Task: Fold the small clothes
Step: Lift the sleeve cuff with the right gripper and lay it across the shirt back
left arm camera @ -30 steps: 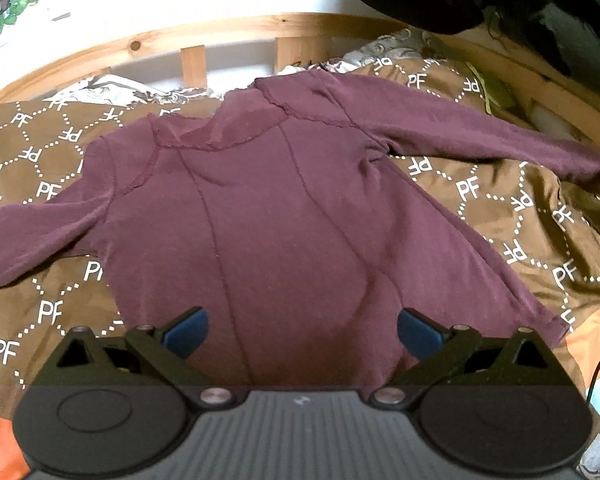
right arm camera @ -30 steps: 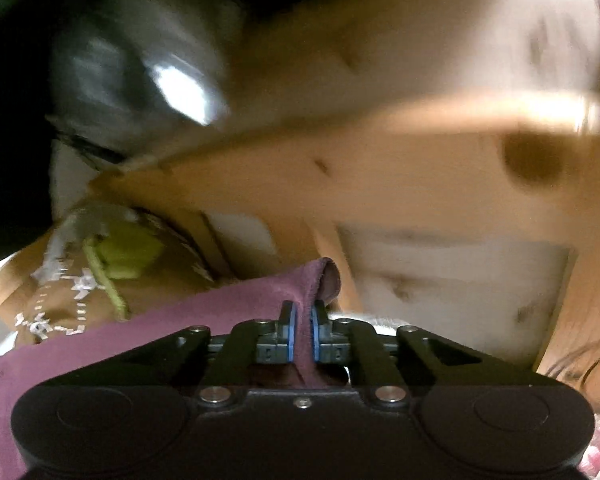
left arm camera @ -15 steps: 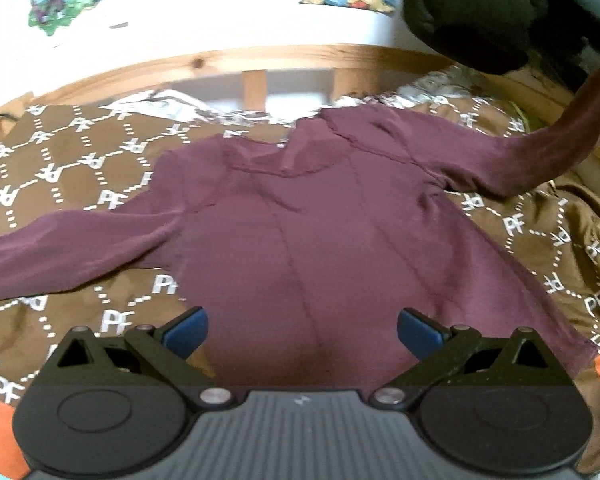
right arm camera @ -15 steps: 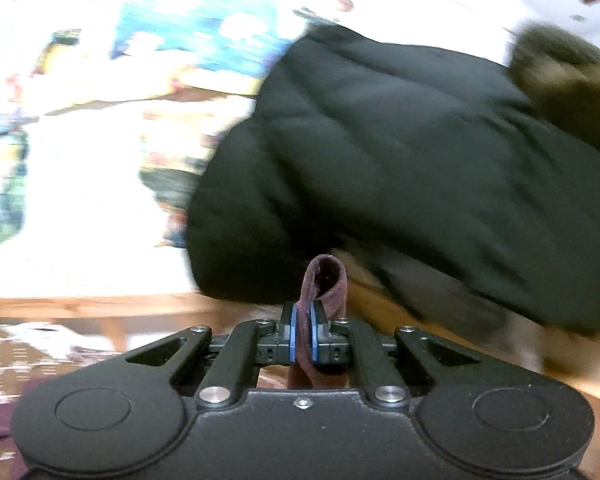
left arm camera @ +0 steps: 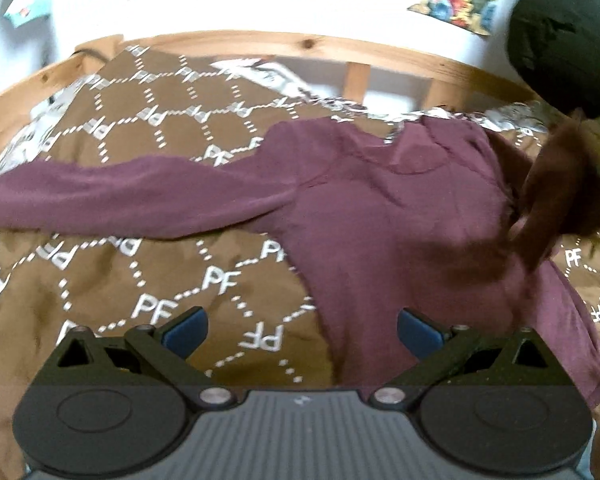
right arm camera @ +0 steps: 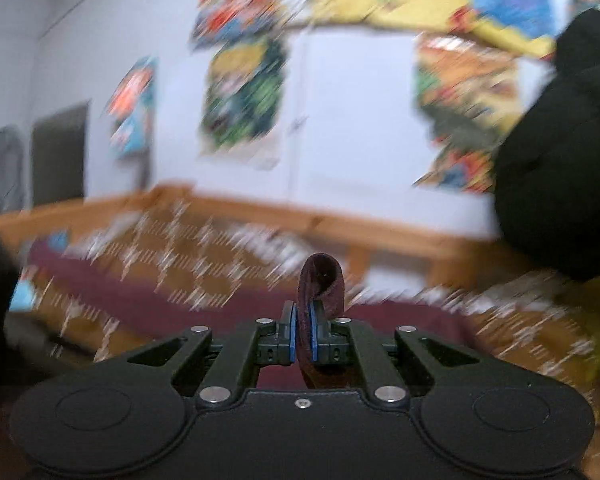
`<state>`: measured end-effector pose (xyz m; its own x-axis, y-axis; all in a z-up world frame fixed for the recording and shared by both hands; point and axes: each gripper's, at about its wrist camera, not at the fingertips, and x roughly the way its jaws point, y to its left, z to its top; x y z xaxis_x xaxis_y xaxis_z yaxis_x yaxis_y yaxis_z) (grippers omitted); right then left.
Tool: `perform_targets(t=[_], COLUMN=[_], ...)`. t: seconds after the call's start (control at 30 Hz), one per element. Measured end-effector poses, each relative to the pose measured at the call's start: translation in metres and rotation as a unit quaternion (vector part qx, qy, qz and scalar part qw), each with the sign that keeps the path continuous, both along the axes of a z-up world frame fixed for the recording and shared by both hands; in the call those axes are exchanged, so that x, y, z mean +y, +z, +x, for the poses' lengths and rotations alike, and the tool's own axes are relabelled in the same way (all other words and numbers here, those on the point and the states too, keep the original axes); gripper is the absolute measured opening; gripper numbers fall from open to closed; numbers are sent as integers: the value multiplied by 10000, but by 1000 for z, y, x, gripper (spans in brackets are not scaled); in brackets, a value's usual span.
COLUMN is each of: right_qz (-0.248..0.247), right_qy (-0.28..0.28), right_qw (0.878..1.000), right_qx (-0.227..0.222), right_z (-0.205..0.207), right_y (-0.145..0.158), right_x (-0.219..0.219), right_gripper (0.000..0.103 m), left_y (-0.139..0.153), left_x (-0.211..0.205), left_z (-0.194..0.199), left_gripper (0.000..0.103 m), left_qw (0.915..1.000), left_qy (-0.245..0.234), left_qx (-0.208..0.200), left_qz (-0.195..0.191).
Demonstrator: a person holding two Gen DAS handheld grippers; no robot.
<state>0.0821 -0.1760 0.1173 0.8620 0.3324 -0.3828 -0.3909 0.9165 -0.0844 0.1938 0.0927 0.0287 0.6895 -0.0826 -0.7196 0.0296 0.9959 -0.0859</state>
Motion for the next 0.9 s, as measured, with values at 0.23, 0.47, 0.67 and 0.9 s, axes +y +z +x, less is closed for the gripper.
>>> perform_targets(t=[0.23, 0.47, 0.67, 0.9], right_qz=[-502, -637, -332, -443], right_qy=[548, 1050, 1258, 864], right_qw=[9951, 9858, 9821, 9872], right_qx=[658, 1148, 1361, 1268], right_z=[-11, -9, -18, -26], right_y=[-66, -99, -99, -86], right_x=[55, 81, 71, 27], right_gripper=[7, 23, 65, 89], left_y=[-7, -13, -16, -28], left_x=[28, 40, 30, -4], left_z=[1, 10, 11, 12], left_gripper=[103, 103, 103, 103], left_qw=[9996, 9986, 9990, 9991], left_qy=[255, 422, 274, -310], left_qx=[89, 164, 117, 6], left_qz=[-2, -262, -334, -286])
